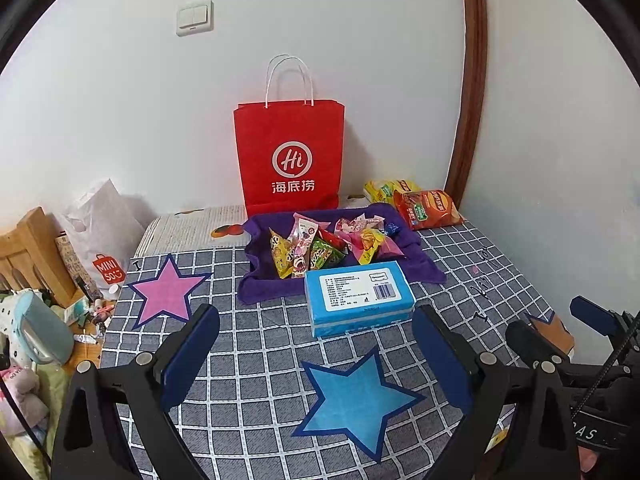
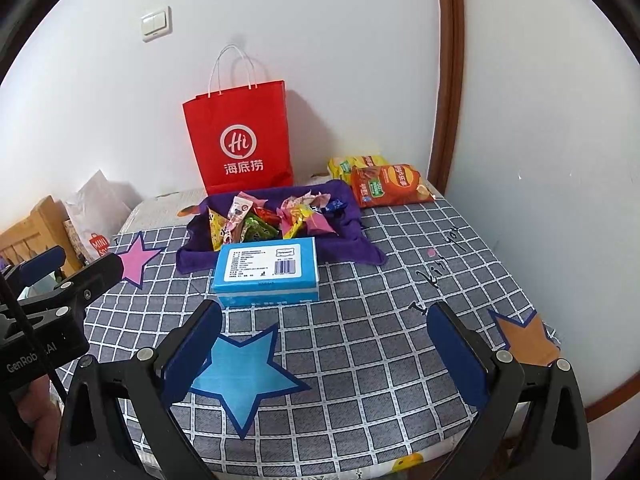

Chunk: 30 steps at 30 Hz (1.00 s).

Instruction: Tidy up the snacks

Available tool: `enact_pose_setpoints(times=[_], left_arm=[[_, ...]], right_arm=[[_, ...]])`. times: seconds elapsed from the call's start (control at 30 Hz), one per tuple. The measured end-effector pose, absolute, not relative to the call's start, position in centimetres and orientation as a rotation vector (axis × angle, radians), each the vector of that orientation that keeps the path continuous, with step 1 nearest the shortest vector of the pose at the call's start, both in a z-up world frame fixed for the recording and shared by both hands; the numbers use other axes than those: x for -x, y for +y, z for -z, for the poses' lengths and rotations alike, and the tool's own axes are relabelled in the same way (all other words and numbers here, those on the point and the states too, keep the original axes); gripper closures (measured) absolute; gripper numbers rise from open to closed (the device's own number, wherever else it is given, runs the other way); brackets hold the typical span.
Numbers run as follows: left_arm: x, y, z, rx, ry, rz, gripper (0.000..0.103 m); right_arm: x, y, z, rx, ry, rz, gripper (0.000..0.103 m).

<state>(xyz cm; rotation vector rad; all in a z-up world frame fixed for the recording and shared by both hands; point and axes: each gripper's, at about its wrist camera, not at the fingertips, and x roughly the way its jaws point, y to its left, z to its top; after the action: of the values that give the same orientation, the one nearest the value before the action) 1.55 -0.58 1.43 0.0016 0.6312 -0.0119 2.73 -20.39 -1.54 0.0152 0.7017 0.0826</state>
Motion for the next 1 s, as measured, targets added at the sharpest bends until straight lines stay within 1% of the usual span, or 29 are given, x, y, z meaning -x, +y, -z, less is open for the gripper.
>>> enact_pose_setpoints(times=[1.0], left_arm=[[-1.64, -0.44, -1.23, 0.009, 0.640, 0.010, 0.006]], right_arm=[[-2.87, -20.15, 1.58, -0.018, 0.700, -0.077, 0.002]])
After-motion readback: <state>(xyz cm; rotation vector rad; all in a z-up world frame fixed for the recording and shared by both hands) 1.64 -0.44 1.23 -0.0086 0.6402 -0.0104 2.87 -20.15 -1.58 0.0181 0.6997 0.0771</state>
